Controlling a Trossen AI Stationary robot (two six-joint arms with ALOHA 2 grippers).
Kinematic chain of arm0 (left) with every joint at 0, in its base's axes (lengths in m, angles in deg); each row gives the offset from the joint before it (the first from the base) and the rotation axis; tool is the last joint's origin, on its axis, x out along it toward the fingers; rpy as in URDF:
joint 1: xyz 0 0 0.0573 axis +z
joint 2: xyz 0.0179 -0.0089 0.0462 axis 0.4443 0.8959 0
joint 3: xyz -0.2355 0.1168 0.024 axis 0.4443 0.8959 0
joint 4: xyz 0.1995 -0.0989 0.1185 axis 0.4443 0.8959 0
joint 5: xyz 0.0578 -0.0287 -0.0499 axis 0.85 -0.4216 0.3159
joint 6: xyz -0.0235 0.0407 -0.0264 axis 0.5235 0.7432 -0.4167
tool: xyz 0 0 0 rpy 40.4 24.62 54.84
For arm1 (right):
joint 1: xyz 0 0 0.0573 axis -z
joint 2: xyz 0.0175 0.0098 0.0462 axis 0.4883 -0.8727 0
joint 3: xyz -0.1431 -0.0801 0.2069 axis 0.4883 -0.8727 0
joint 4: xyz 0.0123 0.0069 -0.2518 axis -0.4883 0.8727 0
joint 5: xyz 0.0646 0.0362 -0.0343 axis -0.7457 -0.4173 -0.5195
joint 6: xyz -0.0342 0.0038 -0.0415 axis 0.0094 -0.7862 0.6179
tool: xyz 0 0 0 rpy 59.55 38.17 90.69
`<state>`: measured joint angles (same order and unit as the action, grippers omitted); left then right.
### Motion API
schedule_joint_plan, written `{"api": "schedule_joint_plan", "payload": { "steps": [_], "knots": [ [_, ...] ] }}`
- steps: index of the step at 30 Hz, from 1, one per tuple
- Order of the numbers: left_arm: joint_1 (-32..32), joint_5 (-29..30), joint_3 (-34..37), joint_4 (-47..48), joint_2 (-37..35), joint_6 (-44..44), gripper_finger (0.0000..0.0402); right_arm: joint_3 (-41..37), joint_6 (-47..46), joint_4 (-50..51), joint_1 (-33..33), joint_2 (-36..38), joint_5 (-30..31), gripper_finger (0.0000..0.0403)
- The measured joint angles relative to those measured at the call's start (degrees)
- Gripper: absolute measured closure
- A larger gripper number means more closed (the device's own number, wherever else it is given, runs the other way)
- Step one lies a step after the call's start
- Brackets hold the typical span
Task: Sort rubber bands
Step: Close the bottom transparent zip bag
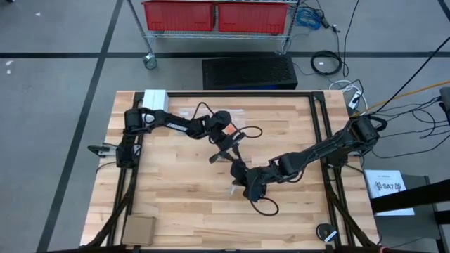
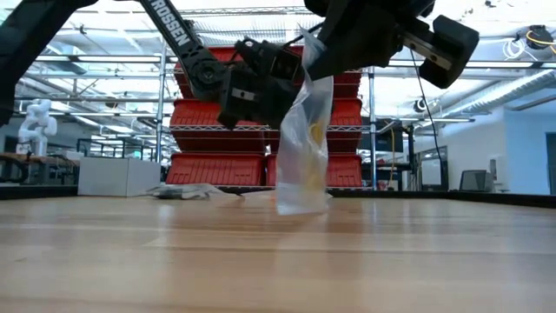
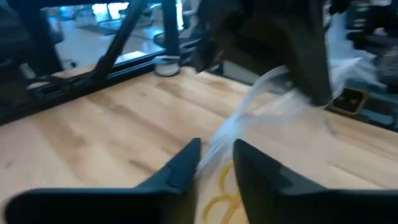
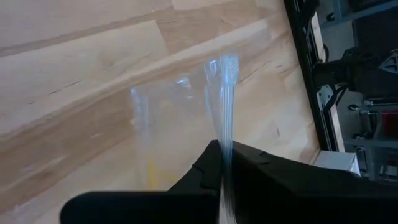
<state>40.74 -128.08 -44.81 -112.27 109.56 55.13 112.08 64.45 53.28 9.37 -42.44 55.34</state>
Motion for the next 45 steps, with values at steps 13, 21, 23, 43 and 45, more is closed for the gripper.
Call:
{"api": "schedule_joint_plan", "payload": {
  "steps": [13, 21, 23, 43, 45],
  "knots": [
    [3.31, 3.9, 0.0, 6.24, 0.0, -2.03, 0.0397, 0.0, -23.76, 1.81, -0.11, 0.07, 8.08, 0.0393],
    [3.59, 5.07, 0.07, 6.38, -1.49, -2.18, 0.0399, 0.0, -38.58, 5.03, -0.71, 1.88, 8.88, 0.0353],
    [4.0, 5.07, 0.11, 6.91, -2.51, -2.4, 0.04, 0.0, -41.83, 6.28, -1.18, 2.56, 8.85, 0.0336],
    [6.35, 6.67, 0.07, 12.62, -8.02, -2.58, 0.0401, 0.0, -63.47, 11.55, -2.01, 12.88, 7.5, 0.0173],
    [6.33, 7.47, 0.07, 12.74, -8.02, -2.56, 0.0401, 0.0, -62.13, 10.77, -2.01, 14.18, 7.56, 0.0172]
  ]
}}
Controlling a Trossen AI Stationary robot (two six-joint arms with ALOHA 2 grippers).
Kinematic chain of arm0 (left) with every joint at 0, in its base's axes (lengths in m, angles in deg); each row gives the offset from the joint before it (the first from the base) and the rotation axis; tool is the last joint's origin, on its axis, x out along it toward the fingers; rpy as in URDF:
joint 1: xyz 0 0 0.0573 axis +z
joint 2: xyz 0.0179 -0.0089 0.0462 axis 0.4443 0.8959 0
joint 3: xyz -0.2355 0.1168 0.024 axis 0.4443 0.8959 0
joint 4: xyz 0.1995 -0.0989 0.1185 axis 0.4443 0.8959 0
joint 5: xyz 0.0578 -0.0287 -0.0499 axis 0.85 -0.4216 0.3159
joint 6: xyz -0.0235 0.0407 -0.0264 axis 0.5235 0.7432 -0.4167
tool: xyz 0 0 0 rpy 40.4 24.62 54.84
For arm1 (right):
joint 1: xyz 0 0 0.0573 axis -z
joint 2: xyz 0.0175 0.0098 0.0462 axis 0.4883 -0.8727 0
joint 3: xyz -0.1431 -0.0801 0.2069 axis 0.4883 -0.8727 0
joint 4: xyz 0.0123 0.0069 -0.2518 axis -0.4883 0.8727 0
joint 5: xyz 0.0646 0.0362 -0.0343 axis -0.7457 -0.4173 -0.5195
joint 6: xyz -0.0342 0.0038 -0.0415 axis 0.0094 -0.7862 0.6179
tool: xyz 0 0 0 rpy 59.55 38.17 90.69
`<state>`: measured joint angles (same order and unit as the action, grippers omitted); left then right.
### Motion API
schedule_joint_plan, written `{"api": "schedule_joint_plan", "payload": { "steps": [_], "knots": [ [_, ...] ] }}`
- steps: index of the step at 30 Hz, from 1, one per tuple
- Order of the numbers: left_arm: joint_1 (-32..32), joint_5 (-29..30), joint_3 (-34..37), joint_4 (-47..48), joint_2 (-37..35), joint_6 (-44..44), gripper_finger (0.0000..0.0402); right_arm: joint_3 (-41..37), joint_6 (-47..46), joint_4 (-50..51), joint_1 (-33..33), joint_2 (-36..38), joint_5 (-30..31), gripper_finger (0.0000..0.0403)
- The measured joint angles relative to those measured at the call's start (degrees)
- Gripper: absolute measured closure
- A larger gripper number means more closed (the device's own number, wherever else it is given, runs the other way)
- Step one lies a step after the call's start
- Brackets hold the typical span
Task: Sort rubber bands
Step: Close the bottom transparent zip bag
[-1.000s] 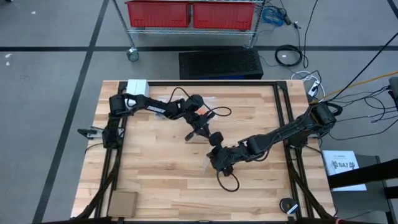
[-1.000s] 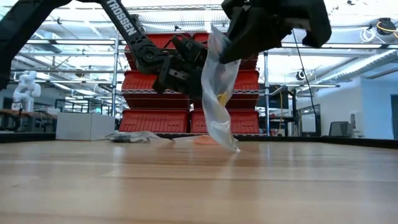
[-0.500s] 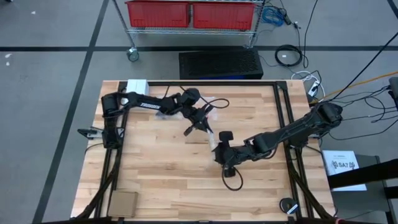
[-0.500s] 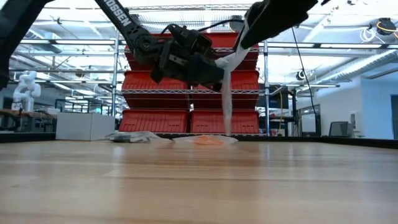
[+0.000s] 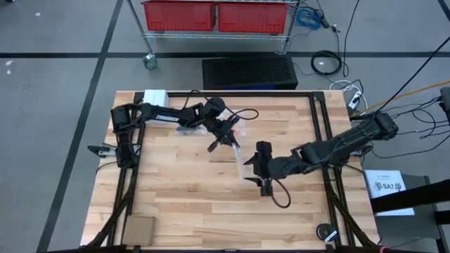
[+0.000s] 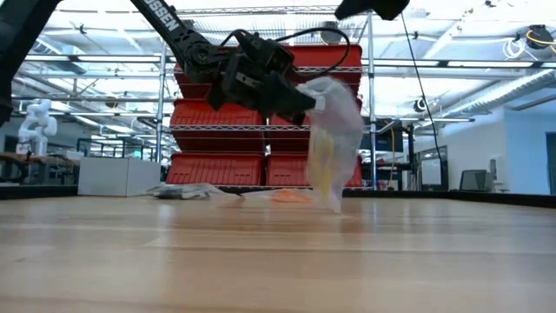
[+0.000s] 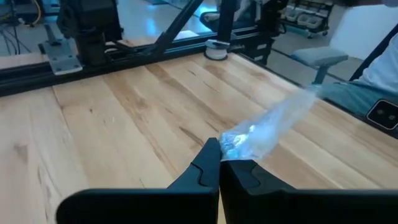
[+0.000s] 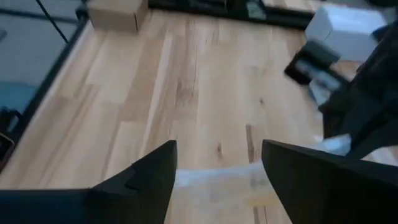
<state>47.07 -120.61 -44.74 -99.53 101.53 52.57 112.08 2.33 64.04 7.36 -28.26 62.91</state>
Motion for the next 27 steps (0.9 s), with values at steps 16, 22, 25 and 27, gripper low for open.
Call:
{"api": "schedule_joint_plan", "payload": {
  "steps": [16, 22, 25, 27],
  "knots": [
    [-2.32, 21.0, 0.02, 15.41, -8.55, 4.05, 0.0401, 0.0, -13.83, 10.66, 2.54, 2.72, 6.49, 0.0246],
    [-6.37, 31.58, 0.02, 26.58, -13.52, 3.25, 0.0401, 0.0, -17.7, 20.71, 3.7, 2.98, 7.45, 0.0285],
    [-8.28, 32.66, 0.02, 31.55, -15.27, 1.32, 0.0401, 0.0, -17.79, 20.99, 4.4, 2.98, 2.45, 0.0303],
    [-9.42, 33.36, 0.02, 33.88, -16.21, -0.37, 0.0401, 0.0, -17.51, 20.89, 4.91, 2.96, -0.35, 0.0313]
  ]
}}
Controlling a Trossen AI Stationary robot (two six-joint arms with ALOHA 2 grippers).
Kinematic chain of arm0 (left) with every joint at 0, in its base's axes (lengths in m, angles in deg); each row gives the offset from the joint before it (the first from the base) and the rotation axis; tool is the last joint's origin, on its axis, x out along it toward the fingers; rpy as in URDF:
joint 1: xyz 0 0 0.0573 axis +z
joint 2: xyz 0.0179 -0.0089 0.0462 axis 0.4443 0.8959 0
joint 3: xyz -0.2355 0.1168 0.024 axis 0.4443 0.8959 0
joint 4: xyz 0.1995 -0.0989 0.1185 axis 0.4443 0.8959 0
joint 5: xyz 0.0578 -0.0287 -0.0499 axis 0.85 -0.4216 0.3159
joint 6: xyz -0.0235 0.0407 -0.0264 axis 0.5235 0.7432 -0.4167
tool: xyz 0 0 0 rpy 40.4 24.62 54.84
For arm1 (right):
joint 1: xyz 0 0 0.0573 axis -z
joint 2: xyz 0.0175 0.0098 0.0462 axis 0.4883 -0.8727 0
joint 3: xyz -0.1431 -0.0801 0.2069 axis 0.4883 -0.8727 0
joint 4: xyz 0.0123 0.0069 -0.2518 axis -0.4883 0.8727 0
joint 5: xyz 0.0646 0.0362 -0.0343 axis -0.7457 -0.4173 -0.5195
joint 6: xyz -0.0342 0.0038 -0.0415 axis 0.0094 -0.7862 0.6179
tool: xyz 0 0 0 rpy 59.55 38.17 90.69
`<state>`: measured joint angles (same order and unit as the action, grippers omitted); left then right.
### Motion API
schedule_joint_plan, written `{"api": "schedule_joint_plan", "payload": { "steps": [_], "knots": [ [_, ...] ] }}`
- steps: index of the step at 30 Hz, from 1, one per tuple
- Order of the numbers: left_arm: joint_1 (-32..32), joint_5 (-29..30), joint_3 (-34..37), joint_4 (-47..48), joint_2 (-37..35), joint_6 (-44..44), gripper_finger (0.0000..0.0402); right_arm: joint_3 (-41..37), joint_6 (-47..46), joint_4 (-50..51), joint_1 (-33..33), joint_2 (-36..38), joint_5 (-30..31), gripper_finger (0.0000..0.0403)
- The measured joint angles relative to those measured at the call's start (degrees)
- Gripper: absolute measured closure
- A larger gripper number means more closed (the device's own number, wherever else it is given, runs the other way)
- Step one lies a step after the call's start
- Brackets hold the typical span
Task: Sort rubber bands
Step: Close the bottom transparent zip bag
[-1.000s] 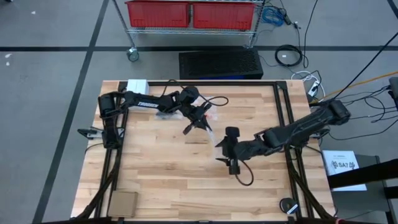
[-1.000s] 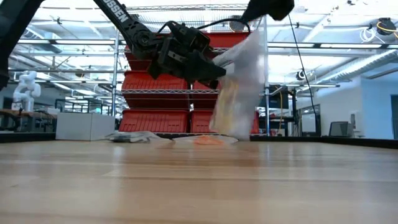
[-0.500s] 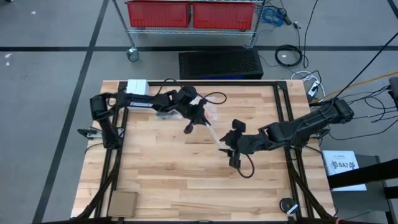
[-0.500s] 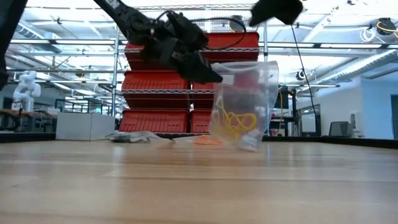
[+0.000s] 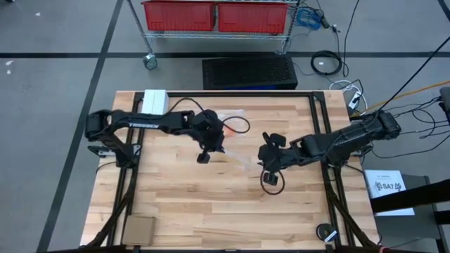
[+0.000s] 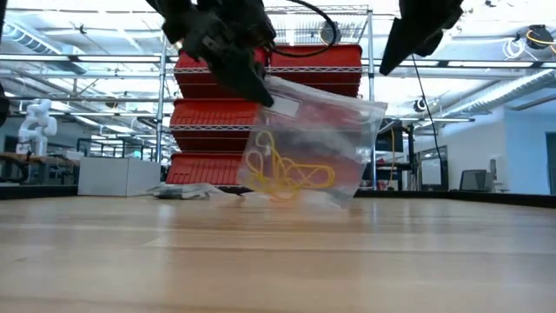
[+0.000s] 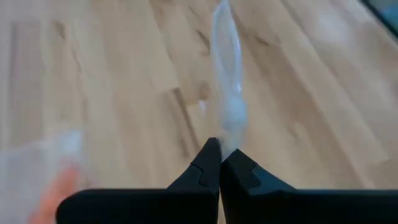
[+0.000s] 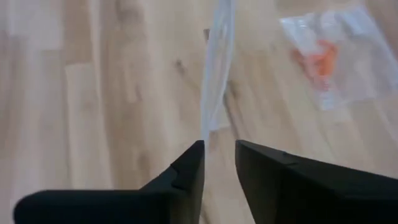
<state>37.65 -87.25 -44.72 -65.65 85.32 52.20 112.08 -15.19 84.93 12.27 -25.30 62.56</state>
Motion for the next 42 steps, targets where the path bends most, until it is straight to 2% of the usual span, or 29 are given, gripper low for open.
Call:
{"api": "schedule_joint_plan", "payload": {
  "steps": [4, 8, 10, 13, 19, 24, 30, 35, 42],
  "knots": [
    [-1.88, 2.04, 0.0, 2.66, -0.73, -4.52, 0.0401, -0.3, 1.27, -3.95, 1.18, 0.0, -5.3, 0.0332],
    [-3.91, 13.38, 0.0, 5.57, -0.58, -6.16, 0.0401, -2.77, 3.49, -14.95, 2.68, -0.48, -9.86, 0.0353],
    [-4.78, 17.6, 0.0, 5.93, -0.4, -6.67, 0.0401, -4.12, 4.3, -21.11, 3.3, -1.76, -8.27, 0.036],
    [-5.51, 19.23, 0.0, 5.62, -0.37, -7.63, 0.0401, -4.52, 8.71, -28.02, 3.58, -5.14, -2.47, 0.0355],
    [-6.17, 19.32, 0.0, 5.6, -0.38, -7.67, 0.0401, -4.52, 13.44, -38.02, 4.31, -12.56, 9.58, 0.0289],
    [-6.43, 19.32, 0.0, 5.43, -0.38, -7.67, 0.0401, -4.52, 13.58, -44.56, 5.76, -16.32, 9.94, 0.0246],
    [-6.43, 19.32, 0.0, 4.75, -0.38, -7.67, 0.0402, -4.52, 14.71, -50.59, 7.61, -19.69, 9.55, 0.0238],
    [-6.43, 19.32, 0.0, 4.74, -0.38, -7.65, 0.0401, -4.52, 14.69, -51.33, 8.67, -20.09, 9.77, 0.0268],
    [-6.34, 19.32, 0.0, 3.72, -0.37, -7.61, 0.0401, -4.52, 13.55, -50.3, 8.78, -20.09, 8.13, 0.0386]
  ]
}}
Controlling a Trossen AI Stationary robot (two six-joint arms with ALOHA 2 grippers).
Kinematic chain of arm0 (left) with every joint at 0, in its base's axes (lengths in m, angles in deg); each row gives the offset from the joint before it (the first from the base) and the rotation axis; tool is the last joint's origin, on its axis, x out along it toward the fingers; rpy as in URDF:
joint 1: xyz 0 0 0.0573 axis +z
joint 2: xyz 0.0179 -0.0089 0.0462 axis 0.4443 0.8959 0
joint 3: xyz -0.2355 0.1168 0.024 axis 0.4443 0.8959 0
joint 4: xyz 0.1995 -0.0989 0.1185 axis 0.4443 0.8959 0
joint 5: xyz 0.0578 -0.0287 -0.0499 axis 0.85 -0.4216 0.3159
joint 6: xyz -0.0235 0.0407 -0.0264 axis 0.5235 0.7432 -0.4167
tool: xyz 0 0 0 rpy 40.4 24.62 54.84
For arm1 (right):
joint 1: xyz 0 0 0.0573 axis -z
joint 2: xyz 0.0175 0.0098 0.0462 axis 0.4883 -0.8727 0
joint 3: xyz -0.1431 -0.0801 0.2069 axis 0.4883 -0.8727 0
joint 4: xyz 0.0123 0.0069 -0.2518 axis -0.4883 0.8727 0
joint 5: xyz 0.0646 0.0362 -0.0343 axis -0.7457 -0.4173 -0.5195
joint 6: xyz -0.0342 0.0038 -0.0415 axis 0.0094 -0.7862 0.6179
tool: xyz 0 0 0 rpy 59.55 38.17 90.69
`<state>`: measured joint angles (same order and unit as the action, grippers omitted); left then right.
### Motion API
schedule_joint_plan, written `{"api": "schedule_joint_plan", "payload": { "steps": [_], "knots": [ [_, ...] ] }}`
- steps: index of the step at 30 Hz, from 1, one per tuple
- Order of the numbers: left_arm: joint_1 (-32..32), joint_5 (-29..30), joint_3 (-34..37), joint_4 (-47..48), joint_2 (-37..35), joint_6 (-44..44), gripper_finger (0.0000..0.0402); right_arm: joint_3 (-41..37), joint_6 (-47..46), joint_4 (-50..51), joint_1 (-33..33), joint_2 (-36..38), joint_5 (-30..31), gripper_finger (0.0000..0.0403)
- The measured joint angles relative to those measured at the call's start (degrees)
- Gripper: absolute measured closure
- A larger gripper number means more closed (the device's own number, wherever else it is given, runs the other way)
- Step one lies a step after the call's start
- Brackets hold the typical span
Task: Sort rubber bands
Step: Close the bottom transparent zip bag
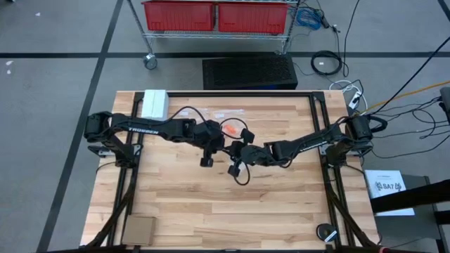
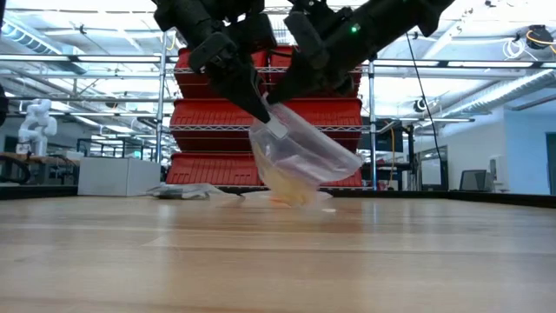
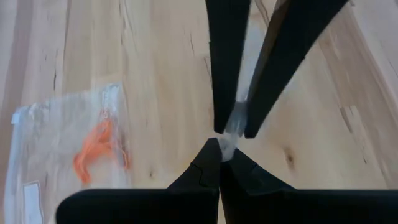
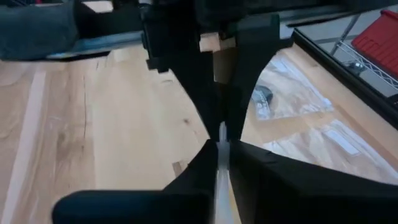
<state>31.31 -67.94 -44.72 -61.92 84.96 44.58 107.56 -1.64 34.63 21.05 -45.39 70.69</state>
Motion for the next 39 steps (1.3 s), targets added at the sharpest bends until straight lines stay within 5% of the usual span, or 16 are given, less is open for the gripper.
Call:
{"api": "schedule_joint_plan", "payload": {
  "steps": [39],
  "knots": [
    [0.35, -0.15, 0.02, -2.96, 0.08, 0.17, 0.0402, 0.07, -13.18, 27.21, -5.26, 4.07, 0.09, 0.0398]
  ]
}}
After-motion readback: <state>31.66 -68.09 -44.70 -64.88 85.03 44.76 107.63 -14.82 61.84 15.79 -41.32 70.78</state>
